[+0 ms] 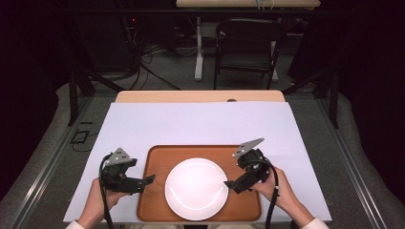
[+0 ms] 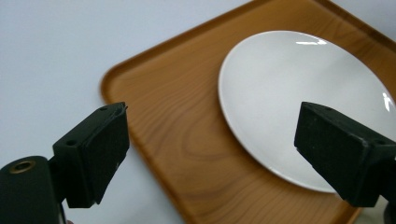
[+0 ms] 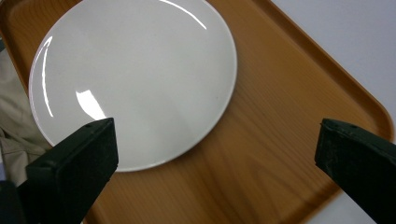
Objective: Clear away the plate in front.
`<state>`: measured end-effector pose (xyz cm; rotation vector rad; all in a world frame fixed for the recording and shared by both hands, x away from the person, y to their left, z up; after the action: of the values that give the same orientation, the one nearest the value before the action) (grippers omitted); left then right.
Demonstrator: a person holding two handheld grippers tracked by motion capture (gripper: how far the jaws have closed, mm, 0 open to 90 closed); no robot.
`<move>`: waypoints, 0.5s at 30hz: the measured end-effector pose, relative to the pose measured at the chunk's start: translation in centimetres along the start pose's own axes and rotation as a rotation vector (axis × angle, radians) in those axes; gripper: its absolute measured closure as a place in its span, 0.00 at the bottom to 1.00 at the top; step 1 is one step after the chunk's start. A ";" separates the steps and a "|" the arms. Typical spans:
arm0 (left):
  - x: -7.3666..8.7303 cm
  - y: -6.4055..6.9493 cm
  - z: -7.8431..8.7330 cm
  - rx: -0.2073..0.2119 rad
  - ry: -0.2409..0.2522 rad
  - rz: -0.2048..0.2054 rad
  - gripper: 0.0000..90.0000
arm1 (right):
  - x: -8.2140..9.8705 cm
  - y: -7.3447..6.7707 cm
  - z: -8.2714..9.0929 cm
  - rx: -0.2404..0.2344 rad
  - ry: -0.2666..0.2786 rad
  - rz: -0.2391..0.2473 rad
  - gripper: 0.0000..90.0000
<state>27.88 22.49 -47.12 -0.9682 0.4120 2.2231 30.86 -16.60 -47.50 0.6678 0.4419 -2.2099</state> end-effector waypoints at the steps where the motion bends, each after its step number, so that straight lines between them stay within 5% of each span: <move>1: 0.2 -0.1 0.3 -0.005 0.001 -0.006 0.11 | 0.5 0.2 0.6 0.006 0.008 -0.013 0.00; 8: 2.9 -0.8 2.4 -0.036 0.017 0.008 0.11 | 4.6 1.8 3.7 0.078 0.072 -0.069 0.00; 15: 6.1 -2.0 3.0 -0.013 0.038 0.155 0.10 | 8.7 3.0 4.8 0.087 0.119 -0.187 0.00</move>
<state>24.67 28.27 -49.61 -1.0175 0.5052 2.3514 26.61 -25.97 -49.07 0.8375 0.4882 -2.3844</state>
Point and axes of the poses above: each handheld gripper's, and its own axes: z roughly backward along the jaws, x roughly out of its underside, y roughly to its right, the point moved 1 cm from there along -z, roughly forward along the jaws, and after that the axes turned 5 degrees about -z, right-handed, at the moved point
